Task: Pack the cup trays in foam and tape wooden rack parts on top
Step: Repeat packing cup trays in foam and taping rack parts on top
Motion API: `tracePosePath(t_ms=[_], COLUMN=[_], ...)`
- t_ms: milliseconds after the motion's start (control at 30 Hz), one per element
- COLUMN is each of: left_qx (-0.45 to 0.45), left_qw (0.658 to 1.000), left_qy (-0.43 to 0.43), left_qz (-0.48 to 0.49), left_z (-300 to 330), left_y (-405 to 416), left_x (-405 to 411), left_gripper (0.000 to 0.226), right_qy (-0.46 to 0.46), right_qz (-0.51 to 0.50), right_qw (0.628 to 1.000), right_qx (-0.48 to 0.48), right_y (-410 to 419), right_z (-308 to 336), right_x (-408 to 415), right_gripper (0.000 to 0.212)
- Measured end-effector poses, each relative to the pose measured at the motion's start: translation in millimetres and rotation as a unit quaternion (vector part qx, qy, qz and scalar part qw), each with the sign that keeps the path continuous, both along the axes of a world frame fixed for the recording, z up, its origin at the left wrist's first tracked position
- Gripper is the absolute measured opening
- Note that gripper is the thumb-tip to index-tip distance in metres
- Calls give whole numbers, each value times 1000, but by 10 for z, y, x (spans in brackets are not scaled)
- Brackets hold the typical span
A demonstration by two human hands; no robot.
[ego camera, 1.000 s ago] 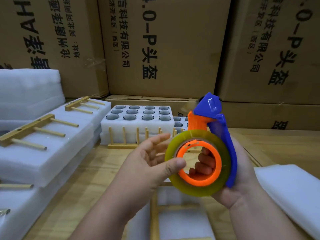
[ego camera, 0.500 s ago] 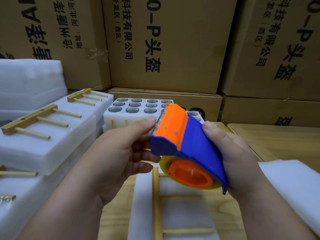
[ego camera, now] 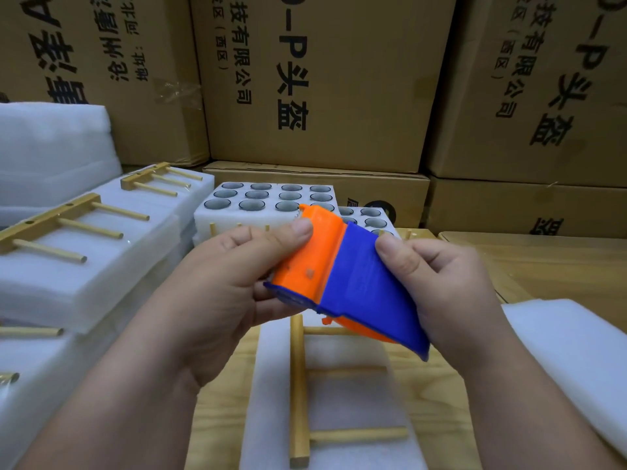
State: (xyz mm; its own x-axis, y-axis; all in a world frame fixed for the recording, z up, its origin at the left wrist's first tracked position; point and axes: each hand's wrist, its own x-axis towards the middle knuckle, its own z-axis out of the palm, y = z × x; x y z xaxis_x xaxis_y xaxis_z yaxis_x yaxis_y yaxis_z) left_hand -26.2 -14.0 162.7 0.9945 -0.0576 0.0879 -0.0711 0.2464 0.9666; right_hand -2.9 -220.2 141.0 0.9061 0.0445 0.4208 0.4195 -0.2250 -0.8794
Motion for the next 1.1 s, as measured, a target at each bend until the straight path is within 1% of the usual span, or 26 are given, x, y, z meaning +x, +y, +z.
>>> tracePosePath(t_ms=[67,100,133,233,267,333,400,467,500,600,767,867,967,1033,1100], left_qx=[-21,-28,-35,-68,-71,-53,5,85,117,167,214,222,189,169,151], left_qw=[1000,999,999,994,993,997,1000,993,987,976,962,956,950,949,948], left_qy=[0,1,5,34,40,35,9,-26,-42,-82,-114,-114,-134,-149,-154], left_qz=[-11,-19,-34,-82,-84,-53,16,81,99,111,125,152,207,220,234], left_z=[-3,-13,-23,-54,-72,-118,-170,-199,-208,-188,-167,-147,-94,-42,1], left_y=[-5,-1,8,31,32,11,-6,4,17,49,68,70,168,253,352], left_x=[10,16,16,27,36,66,124,163,172,153,115,94,91,61,41], left_gripper=[37,26,22,22,22,21,21,29,33,40,30,29,30,32,28], right_qy=[12,16,18,38,45,46,28,7,1,-33,-108,-124,-128,-128,-129], right_qz=[3,5,7,20,27,28,13,-8,-17,-28,-39,-43,-56,-74,-78], right_qw=[1000,1000,1000,999,998,997,999,1000,1000,999,992,990,988,988,988], right_qx=[4,7,10,32,41,49,38,10,-4,-21,-44,-57,-62,-53,-41], right_y=[-5,-11,-21,-57,-67,-74,-77,-82,-86,-100,-142,-200,-301,-391,-483], right_z=[6,7,6,12,15,17,9,-6,-15,-36,-61,-44,-16,12,46], right_x=[3,5,6,1,0,1,15,23,20,8,-6,-2,0,-12,-30], right_gripper=[52,53,53,54,53,54,58,61,58,44,34,32,33,33,30])
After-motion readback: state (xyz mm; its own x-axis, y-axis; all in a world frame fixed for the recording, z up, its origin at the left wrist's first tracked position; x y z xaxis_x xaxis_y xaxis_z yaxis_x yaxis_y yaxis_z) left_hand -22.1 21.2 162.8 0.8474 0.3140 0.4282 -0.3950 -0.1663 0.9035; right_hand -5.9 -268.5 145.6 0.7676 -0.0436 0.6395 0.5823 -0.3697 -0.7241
